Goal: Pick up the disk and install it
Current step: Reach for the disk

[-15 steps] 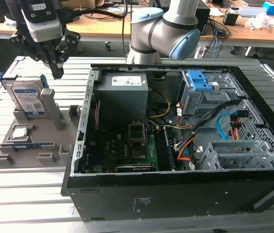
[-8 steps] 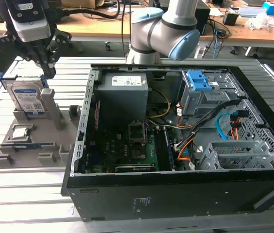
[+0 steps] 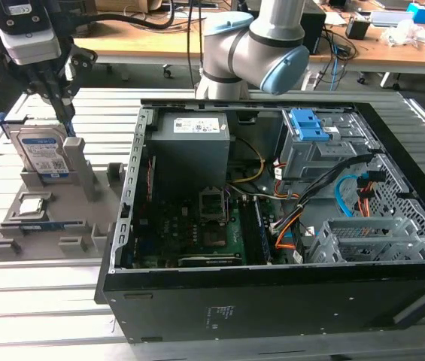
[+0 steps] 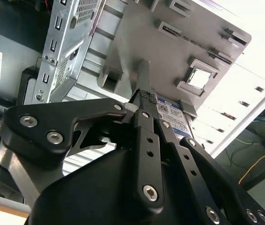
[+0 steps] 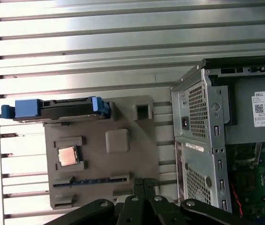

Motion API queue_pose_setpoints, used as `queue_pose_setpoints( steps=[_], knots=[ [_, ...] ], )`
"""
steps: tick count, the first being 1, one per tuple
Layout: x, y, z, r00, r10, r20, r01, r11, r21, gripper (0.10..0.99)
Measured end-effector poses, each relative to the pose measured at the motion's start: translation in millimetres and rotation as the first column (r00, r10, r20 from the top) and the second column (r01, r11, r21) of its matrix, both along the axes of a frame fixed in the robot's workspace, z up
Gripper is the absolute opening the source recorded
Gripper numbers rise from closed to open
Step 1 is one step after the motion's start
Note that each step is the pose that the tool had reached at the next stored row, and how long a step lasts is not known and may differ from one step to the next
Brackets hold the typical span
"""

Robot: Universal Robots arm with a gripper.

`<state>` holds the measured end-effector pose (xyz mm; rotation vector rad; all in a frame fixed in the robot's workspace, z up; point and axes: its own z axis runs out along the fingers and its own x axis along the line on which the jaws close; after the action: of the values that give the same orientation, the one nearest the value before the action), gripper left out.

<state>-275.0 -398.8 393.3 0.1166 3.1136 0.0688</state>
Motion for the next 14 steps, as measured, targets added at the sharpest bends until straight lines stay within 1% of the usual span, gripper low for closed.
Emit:
queue_pose_setpoints(
  steps=[14],
  knots=[
    [-17.8,0.0,0.0,1.0000,0.000,0.0000,0.000,1.0000,0.000,0.106]
  ],
)
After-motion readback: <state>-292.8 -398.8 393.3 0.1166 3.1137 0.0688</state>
